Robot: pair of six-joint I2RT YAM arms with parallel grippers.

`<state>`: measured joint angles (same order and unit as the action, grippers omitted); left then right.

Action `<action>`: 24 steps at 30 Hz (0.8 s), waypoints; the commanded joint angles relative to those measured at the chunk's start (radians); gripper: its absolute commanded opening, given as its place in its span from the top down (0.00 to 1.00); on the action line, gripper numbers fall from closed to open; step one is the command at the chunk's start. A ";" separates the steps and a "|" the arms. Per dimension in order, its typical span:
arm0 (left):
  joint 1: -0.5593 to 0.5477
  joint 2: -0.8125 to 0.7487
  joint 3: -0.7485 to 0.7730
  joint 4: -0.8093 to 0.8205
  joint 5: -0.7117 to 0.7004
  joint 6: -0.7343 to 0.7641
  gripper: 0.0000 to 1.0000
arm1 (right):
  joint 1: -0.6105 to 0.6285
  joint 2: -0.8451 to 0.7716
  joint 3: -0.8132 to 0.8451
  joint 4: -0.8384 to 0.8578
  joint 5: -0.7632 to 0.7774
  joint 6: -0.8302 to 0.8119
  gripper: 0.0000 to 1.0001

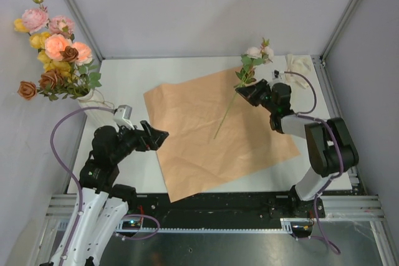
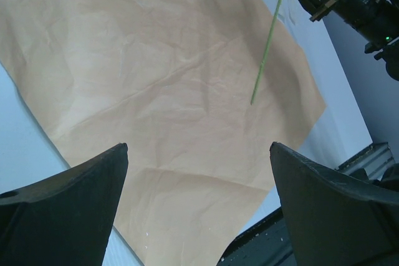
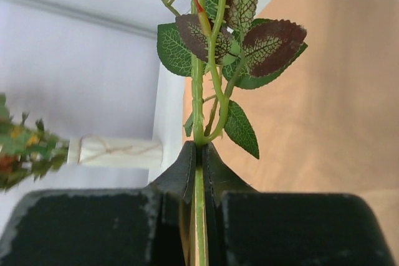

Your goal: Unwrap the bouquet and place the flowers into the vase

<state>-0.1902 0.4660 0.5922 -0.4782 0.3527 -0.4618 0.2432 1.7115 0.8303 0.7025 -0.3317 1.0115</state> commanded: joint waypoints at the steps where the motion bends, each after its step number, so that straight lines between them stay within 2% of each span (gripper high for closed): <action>1: -0.024 0.030 0.019 0.030 0.062 0.005 0.00 | -0.007 -0.140 -0.127 0.142 -0.155 -0.035 1.00; 7: -0.071 0.081 0.055 0.044 0.025 -0.048 0.00 | 0.063 -0.329 -0.280 0.165 -0.264 -0.064 1.00; 14: -0.225 0.175 0.153 0.136 0.004 -0.101 0.01 | 0.270 -0.463 -0.313 0.167 -0.298 -0.061 1.00; 20: -0.328 0.225 0.218 0.264 0.031 -0.135 0.10 | 0.404 -0.549 -0.312 0.131 -0.269 -0.090 1.00; 24: -0.368 0.221 0.135 0.510 0.068 -0.221 0.18 | 0.452 -0.562 -0.308 0.133 -0.283 -0.111 1.00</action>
<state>-0.5262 0.6903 0.7658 -0.2298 0.3782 -0.5919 0.6575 1.1767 0.5163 0.8043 -0.6041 0.9432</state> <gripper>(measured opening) 0.865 0.036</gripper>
